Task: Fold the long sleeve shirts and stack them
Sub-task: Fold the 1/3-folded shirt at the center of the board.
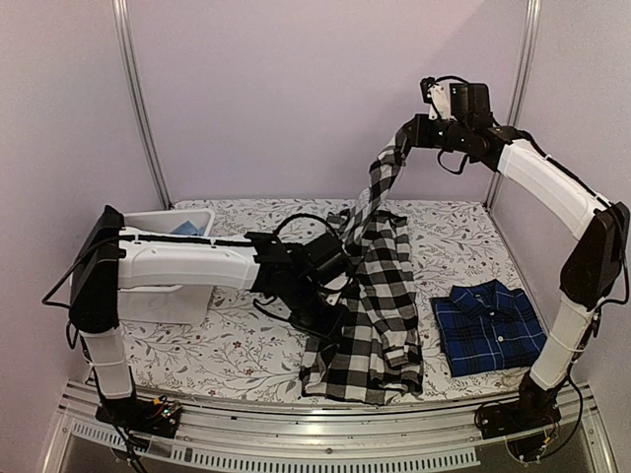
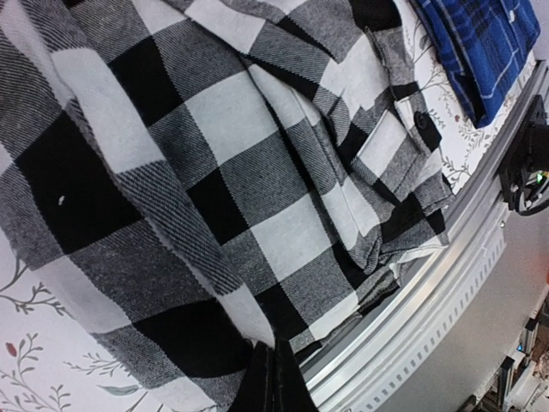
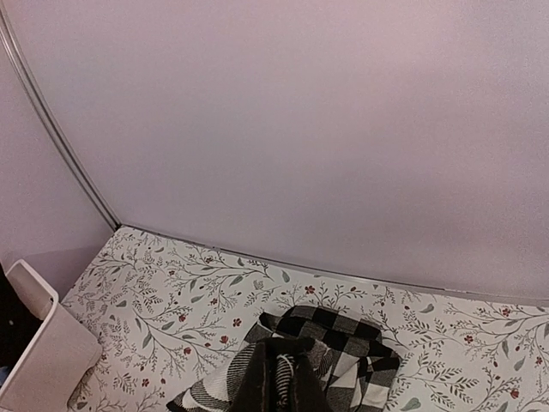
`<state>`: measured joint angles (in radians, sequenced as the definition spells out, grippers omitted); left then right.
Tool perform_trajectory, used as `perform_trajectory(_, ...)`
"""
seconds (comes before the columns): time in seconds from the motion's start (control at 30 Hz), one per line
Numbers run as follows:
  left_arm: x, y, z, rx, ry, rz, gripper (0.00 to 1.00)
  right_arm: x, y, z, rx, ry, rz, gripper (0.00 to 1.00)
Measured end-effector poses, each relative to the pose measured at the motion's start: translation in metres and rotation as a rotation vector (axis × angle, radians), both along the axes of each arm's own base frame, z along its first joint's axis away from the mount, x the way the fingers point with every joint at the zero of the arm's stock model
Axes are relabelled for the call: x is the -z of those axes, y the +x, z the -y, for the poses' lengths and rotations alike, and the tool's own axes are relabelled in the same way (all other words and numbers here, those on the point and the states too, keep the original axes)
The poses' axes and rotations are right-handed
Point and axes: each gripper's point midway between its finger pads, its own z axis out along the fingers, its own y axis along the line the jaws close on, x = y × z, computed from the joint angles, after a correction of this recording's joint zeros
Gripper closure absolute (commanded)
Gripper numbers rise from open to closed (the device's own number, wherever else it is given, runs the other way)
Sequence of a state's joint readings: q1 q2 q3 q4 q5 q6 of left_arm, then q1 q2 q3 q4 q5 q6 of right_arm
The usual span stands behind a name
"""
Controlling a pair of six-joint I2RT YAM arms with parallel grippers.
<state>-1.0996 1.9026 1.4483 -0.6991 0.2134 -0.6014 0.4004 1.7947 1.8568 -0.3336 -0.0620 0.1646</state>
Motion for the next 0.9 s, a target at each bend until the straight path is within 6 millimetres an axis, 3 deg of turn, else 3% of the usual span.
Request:
perform_trajectory(0.47, 0.014, -0.006, 0.034, 0.094, -0.018, -0.056, 1.0, 0.01, 0.005, 0.013, 0.022, -0.008, -0.02, 1.0)
perform_trajectory(0.9, 0.024, -0.014, 0.04, 0.121, -0.018, -0.094, 1.0, 0.019, -0.004, 0.019, 0.028, -0.018, -0.04, 1.0)
